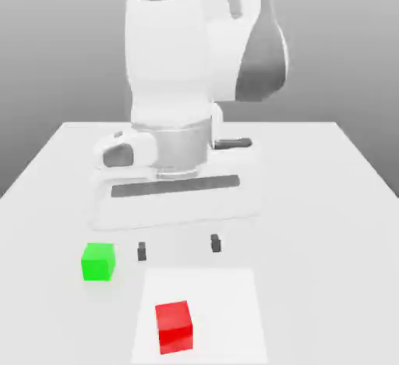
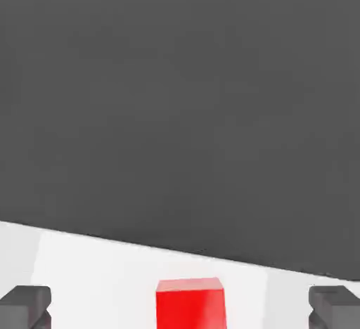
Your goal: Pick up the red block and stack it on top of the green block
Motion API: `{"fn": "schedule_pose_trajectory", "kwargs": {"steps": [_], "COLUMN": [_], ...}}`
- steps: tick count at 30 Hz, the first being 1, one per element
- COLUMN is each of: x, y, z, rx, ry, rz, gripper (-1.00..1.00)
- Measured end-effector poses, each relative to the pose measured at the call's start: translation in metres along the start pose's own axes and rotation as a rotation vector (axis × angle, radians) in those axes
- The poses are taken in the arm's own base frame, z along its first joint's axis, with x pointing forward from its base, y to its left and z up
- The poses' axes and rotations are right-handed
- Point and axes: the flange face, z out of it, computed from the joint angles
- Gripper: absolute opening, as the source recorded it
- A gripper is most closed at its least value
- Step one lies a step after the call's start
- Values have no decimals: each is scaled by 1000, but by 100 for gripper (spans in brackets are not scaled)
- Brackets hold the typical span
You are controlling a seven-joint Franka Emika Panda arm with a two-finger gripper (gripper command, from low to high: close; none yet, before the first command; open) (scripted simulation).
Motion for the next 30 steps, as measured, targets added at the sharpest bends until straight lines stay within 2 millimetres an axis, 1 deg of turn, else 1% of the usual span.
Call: {"fn": "schedule_pose_trajectory", "kwargs": {"steps": [3, 7, 8, 13, 14, 15, 16, 20, 21, 23, 26, 28, 30], "x": [-11, -16, -18, -18, -18, -18, -17, -15, -13, -12, -12, -19, -31], "y": [15, 21, 22, 22, 23, 22, 21, 20, 30, 62, 126, 160, 182], "z": [50, 102, 114, 114, 119, 116, 108, 64, 56, 44, 28, 20, 12], "rx": [-57, -69, -69, -70, -70, -70, -70, -70, -71, -76, -81, -84, -85], "ry": [-53, -64, -65, -66, -66, -66, -66, -66, -65, -62, -56, -53, -51], "rz": [-22, -28, -27, -27, -27, -28, -28, -25, 2, 83, 246, 339, 407], "gripper": [0, 0, -100, -100, -100, -100, -100, -100, -100, -100, -100, -100, -100]}}
